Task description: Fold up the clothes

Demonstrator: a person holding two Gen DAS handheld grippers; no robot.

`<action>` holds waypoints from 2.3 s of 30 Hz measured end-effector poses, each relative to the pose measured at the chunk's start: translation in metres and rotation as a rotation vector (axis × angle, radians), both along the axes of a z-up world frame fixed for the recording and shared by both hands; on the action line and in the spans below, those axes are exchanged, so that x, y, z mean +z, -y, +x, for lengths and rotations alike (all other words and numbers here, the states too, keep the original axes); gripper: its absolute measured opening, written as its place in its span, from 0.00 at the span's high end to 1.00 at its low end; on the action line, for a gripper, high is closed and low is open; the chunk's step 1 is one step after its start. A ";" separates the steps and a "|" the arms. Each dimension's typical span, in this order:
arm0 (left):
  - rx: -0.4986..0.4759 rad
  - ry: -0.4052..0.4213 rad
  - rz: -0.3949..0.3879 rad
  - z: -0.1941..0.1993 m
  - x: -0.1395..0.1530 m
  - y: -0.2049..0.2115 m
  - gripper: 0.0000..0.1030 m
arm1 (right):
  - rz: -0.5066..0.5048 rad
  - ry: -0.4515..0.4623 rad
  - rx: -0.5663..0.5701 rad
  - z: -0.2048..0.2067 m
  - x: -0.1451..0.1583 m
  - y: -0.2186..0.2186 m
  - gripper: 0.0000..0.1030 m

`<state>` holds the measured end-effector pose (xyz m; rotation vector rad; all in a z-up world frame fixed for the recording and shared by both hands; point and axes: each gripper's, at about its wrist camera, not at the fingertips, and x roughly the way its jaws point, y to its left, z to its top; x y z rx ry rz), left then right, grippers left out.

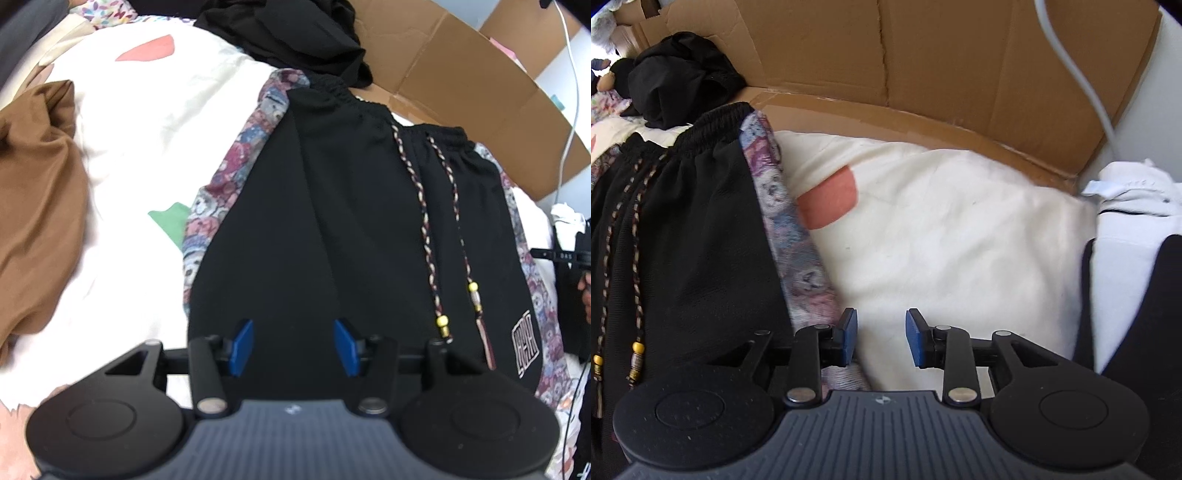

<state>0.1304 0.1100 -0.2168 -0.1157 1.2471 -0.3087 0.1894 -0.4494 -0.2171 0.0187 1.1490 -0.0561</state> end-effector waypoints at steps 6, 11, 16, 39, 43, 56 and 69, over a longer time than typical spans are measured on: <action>0.026 -0.023 -0.010 -0.011 0.000 -0.018 0.49 | -0.025 -0.004 -0.003 -0.007 0.018 -0.003 0.68; 0.042 -0.013 -0.020 -0.021 0.009 -0.034 0.49 | -0.009 0.030 0.028 -0.018 0.052 -0.030 0.67; 0.031 -0.004 -0.047 -0.032 0.017 -0.044 0.48 | 0.007 0.044 0.077 -0.035 0.079 -0.063 0.65; -0.104 -0.154 0.032 -0.080 -0.029 -0.045 0.96 | 0.114 -0.024 0.308 -0.089 0.089 -0.198 0.62; -0.152 -0.135 0.042 -0.083 -0.020 -0.033 0.98 | 0.100 -0.027 0.320 -0.096 0.094 -0.204 0.62; -0.275 -0.027 0.058 -0.079 0.031 0.058 0.98 | 0.154 0.017 0.319 -0.104 0.106 -0.182 0.62; -0.446 -0.048 0.050 -0.060 -0.004 0.156 0.96 | 0.167 -0.014 0.217 -0.103 0.079 -0.122 0.62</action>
